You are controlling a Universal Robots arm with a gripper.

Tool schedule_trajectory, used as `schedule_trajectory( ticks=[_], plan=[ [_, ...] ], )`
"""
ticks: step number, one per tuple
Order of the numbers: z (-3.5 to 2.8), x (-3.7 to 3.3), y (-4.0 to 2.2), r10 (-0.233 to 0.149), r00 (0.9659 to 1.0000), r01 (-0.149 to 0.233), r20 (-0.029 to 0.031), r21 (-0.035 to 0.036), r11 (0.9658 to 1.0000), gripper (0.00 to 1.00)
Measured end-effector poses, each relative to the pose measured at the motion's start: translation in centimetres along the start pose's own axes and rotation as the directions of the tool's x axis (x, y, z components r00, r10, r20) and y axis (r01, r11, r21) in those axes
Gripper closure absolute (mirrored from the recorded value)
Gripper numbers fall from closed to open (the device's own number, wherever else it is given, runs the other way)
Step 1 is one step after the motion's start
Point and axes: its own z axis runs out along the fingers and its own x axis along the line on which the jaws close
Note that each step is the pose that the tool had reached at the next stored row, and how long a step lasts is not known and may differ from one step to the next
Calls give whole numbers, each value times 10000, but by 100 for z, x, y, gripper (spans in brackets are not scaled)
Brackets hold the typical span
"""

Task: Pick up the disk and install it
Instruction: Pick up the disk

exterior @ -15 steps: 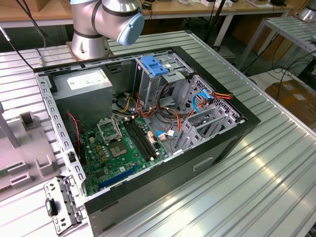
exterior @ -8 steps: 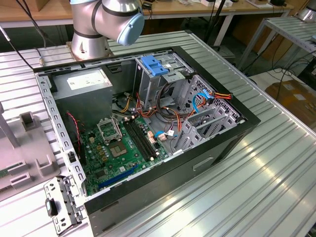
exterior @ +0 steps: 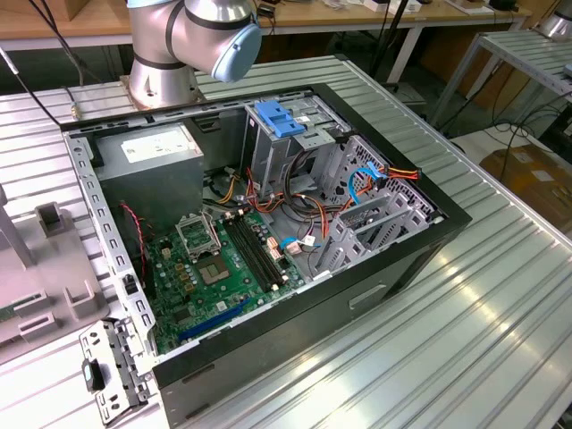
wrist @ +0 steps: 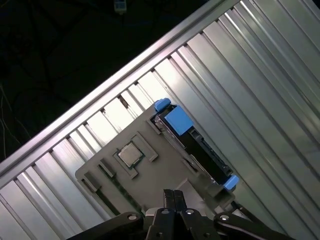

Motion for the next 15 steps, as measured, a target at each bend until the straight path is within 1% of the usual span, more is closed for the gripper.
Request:
schedule_trajectory(
  ticks=[7, 8, 15],
  plan=[
    [0, 0, 0, -467, 9989, 467, -21, -12, 9989, 89],
    [0, 0, 0, -622, 9981, 622, -27, -16, 9981, 89],
    [0, 0, 0, -1048, 9945, 1048, -45, -28, 9945, 89]
  ],
)
